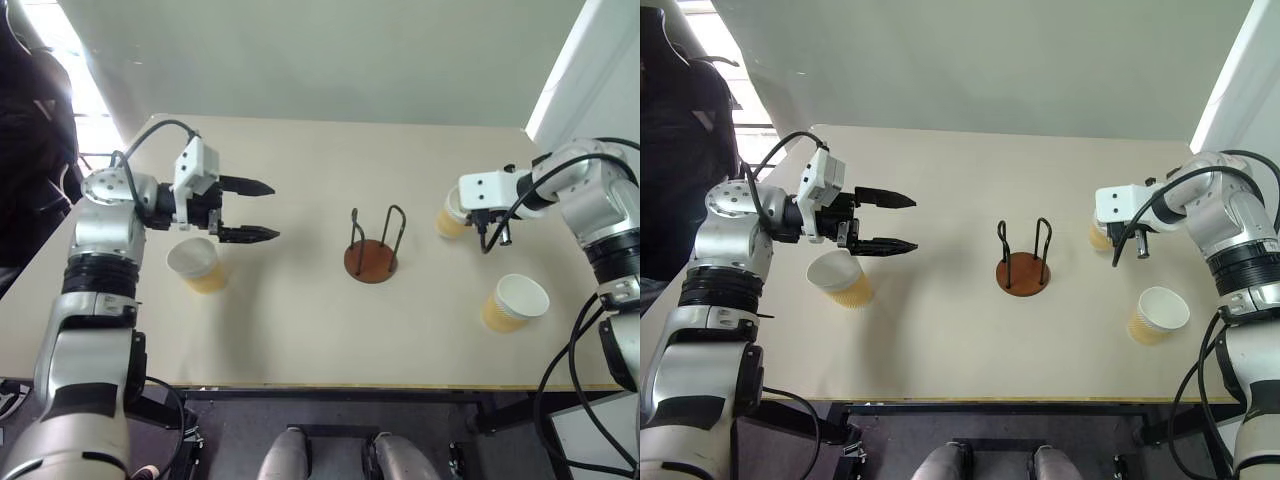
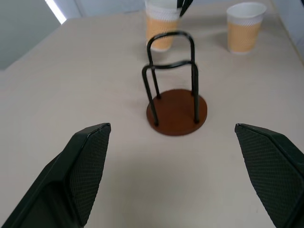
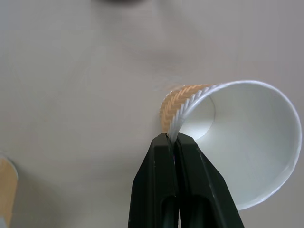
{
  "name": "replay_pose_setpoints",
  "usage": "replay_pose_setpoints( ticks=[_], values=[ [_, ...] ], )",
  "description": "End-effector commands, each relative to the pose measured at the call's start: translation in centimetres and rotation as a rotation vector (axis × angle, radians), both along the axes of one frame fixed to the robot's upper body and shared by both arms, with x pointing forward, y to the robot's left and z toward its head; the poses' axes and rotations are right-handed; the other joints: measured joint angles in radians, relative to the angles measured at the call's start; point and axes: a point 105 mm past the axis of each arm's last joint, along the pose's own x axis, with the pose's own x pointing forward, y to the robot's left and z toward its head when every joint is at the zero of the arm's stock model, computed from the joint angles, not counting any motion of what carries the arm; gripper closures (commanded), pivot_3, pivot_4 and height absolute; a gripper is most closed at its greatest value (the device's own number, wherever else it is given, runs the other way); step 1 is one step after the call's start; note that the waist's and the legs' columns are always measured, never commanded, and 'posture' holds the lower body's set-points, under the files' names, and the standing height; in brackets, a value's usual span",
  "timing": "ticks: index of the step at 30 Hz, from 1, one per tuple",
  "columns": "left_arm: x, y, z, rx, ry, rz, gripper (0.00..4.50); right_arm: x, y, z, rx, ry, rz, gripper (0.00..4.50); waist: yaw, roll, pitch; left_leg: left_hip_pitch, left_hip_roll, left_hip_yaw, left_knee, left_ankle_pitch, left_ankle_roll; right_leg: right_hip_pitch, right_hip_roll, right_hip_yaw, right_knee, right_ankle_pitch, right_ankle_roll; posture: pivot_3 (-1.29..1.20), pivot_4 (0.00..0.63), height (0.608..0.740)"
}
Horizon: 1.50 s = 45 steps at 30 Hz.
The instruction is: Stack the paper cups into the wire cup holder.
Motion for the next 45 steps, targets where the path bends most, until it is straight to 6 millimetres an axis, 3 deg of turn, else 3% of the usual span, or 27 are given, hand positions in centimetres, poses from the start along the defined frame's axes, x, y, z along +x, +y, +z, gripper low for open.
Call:
replay_pose_setpoints(
  ticks=[1, 9, 17, 22, 29, 45],
  values=[
    [0.3, -0.4, 1.1, 0.012, -0.041, -0.024, 0.00, -1.0, 2.2, 4.5, 0.061, -0.103, 0.056, 4.47, 0.000, 0.000, 0.000, 0.000, 0.000, 0.000, 0.000, 0.000, 0.000, 0.000, 0.000, 0.000, 0.000, 0.000, 0.000, 0.00, 0.150, 0.740],
    [1.3, -1.4, 0.3, -0.007, -0.012, -0.030, 0.00, -3.2, 5.3, 8.2, 0.072, -0.184, 0.125, 4.47, 0.001, 0.000, 0.000, 0.000, 0.000, 0.000, 0.000, 0.000, 0.000, 0.000, 0.000, 0.000, 0.000, -0.003, -0.005, 0.00, 0.150, 0.740],
    [1.8, -2.9, 0.4, -0.025, -0.012, -0.067, 0.00, -5.6, 8.2, 9.5, 0.120, -0.185, 0.187, 4.47, 0.001, 0.000, 0.000, -0.001, 0.000, 0.001, 0.000, 0.000, 0.000, -0.001, 0.000, 0.000, 0.000, -0.003, -0.004, 0.00, 0.150, 0.740],
    [1.9, -3.8, 0.5, -0.039, -0.017, -0.084, 0.00, -6.3, 9.4, 9.0, 0.137, -0.162, 0.212, 4.47, 0.002, 0.000, 0.000, -0.001, 0.000, 0.001, 0.000, 0.000, 0.000, -0.001, 0.000, 0.000, 0.000, -0.004, -0.003, 0.00, 0.150, 0.740],
    [1.8, -3.3, 0.1, -0.040, -0.016, -0.080, 0.00, -6.4, 9.6, 6.5, 0.111, -0.105, 0.227, 4.47, 0.002, 0.000, 0.000, 0.000, 0.000, 0.001, 0.001, 0.000, 0.000, 0.000, 0.000, 0.000, 0.000, 0.000, 0.003, 0.00, 0.150, 0.740],
    [1.7, -2.8, 0.4, -0.051, -0.026, -0.064, 0.00, -6.2, 10.6, 4.5, 0.083, -0.053, 0.280, 4.47, 0.001, 0.000, 0.000, 0.000, 0.000, 0.002, 0.002, 0.000, 0.000, 0.000, 0.000, 0.000, 0.000, 0.000, 0.005, 0.00, 0.150, 0.740]
  ],
)
